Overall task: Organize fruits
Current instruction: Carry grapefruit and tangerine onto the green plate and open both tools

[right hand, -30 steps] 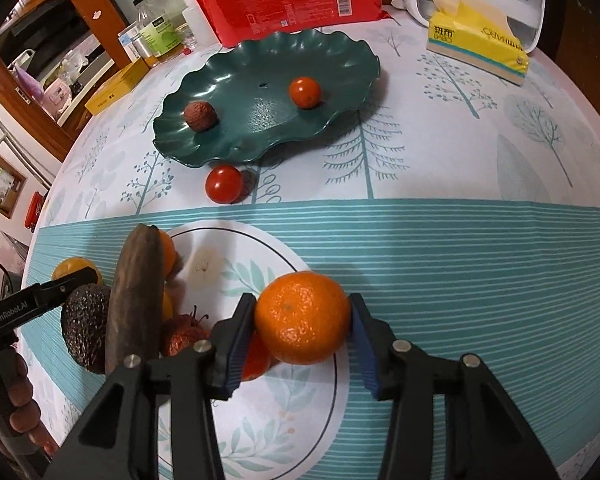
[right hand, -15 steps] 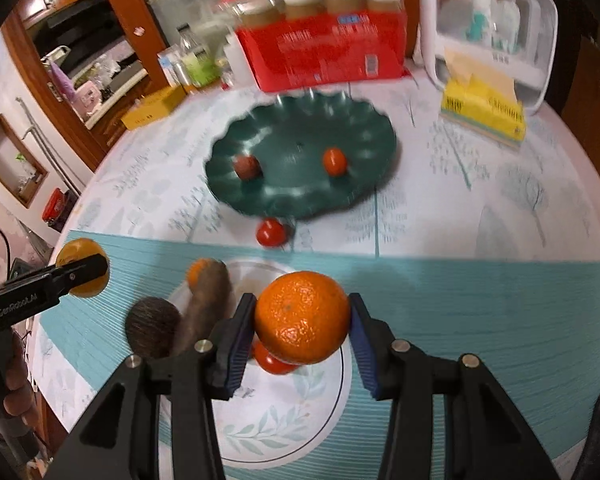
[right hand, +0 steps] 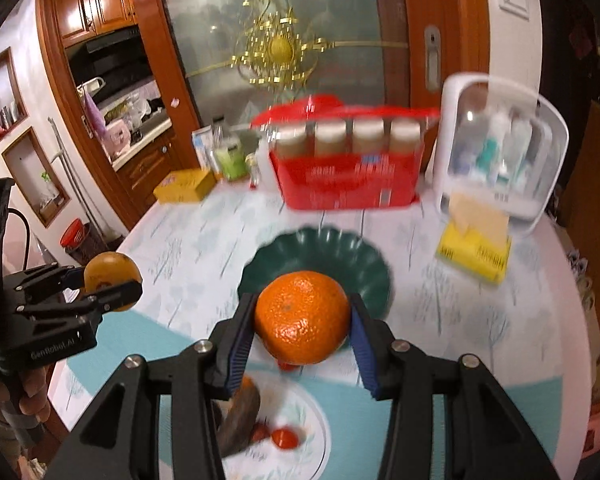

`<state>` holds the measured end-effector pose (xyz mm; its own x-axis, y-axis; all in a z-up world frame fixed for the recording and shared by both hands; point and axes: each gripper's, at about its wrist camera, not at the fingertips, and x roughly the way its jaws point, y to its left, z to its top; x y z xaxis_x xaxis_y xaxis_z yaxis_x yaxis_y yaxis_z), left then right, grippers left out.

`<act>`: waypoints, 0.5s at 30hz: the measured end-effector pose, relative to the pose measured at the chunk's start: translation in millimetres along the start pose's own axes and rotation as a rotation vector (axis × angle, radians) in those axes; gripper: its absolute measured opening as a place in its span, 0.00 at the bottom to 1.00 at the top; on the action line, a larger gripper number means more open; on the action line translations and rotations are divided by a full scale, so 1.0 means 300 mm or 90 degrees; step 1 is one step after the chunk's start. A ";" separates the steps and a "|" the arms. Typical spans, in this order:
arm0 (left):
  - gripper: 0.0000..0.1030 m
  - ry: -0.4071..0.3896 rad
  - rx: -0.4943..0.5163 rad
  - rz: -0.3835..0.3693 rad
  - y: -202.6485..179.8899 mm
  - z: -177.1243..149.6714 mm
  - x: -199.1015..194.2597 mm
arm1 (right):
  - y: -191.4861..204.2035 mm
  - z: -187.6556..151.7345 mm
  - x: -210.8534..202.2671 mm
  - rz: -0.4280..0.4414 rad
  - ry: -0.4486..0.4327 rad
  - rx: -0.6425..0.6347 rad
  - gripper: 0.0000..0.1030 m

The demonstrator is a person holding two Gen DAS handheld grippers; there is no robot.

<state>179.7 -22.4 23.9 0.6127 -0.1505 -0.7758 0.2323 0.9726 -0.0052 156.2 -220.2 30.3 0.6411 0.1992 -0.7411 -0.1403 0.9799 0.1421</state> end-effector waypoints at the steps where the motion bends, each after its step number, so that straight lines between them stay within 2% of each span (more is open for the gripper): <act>1: 0.48 -0.007 0.008 0.007 -0.007 0.032 0.011 | -0.004 0.028 0.012 -0.006 -0.004 -0.001 0.44; 4: 0.48 -0.021 0.016 0.016 -0.018 0.107 0.066 | -0.023 0.100 0.086 -0.016 0.005 0.006 0.44; 8: 0.48 -0.006 0.005 0.008 -0.010 0.173 0.224 | -0.047 0.148 0.242 -0.041 0.028 0.006 0.44; 15: 0.48 0.052 -0.028 -0.018 -0.006 0.146 0.575 | -0.075 0.094 0.539 -0.076 0.088 -0.007 0.44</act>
<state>318.0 -57.9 -82.4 0.5430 -0.1644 -0.8235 0.2135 0.9755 -0.0539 284.3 -209.7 -74.1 0.5442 0.0767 -0.8354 -0.0782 0.9961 0.0405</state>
